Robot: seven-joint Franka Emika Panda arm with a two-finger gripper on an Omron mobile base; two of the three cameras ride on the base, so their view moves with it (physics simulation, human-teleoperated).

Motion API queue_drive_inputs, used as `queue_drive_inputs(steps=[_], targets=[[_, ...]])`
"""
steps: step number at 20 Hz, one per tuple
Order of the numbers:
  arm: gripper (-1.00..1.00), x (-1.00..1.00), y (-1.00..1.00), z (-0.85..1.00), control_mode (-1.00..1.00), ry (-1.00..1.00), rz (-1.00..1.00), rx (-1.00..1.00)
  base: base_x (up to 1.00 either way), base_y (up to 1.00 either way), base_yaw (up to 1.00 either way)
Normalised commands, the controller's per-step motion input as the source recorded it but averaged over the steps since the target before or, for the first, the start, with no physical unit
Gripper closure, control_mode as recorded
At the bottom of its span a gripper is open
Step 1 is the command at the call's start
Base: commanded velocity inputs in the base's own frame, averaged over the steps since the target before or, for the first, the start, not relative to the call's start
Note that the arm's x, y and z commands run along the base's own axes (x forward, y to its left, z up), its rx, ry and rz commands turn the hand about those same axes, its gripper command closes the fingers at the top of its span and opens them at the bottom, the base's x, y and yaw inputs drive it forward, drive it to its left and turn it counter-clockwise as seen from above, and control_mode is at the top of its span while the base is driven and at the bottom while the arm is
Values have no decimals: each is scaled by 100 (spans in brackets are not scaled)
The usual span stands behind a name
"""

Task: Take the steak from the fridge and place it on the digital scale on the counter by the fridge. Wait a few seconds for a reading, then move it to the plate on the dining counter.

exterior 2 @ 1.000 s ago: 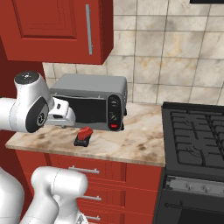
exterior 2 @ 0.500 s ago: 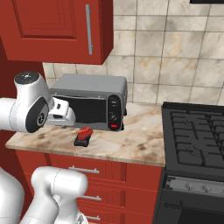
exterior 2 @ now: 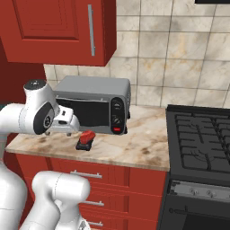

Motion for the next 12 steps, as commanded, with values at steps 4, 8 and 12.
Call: queue_drive_inputs(steps=[4, 8, 12], targets=[[-100, 98, 25, -99, -100, 12, -8, -6, 0, 0, 0], [-100, 60, 0, -52, -100, 21, -4, -4, 0, 0, 0], [-100, 57, -11, -32, -100, 16, 0, 0, 0, 0, 0]])
